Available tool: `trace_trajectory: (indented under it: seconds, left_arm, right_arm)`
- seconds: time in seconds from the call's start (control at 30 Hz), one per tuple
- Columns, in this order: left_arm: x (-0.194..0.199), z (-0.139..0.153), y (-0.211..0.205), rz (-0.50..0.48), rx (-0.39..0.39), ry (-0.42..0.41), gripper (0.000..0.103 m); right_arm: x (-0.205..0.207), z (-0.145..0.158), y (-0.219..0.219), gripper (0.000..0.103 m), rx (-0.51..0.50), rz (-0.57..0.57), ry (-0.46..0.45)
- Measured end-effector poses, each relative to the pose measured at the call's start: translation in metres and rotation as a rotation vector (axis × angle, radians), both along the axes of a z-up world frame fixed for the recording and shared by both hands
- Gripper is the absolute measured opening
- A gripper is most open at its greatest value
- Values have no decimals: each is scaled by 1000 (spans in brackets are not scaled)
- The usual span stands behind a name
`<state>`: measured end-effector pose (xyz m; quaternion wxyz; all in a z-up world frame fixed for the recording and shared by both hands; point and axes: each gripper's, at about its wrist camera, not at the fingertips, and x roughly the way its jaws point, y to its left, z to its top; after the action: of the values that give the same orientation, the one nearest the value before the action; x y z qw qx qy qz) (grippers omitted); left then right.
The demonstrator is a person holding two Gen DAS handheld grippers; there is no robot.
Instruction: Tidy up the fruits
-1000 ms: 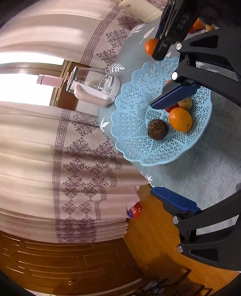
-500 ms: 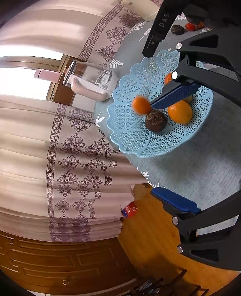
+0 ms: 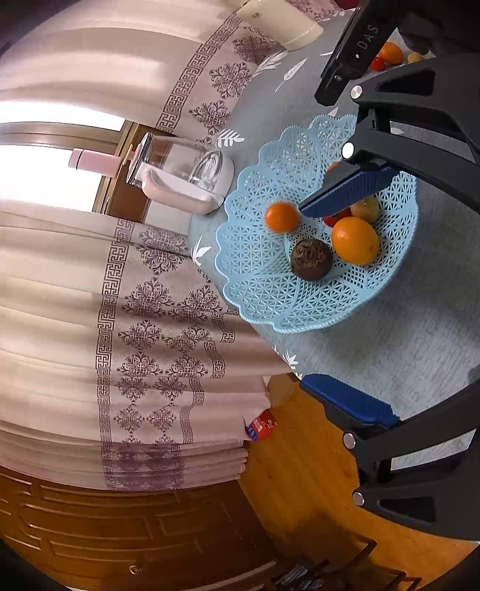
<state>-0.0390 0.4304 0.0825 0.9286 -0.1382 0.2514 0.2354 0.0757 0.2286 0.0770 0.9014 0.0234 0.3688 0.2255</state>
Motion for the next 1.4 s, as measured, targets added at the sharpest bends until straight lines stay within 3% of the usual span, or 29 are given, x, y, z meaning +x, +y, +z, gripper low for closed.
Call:
trace_trajectory:
  seconds: [0.97, 1.4]
  left_arm:
    - [0, 4, -24, -76, 5, 1, 89]
    - [0, 5, -34, -108, 18, 6, 89]
  right_arm:
    - [-17, -25, -146, 52, 50, -335, 65]
    - [-17, -38, -161, 52, 41, -354, 97]
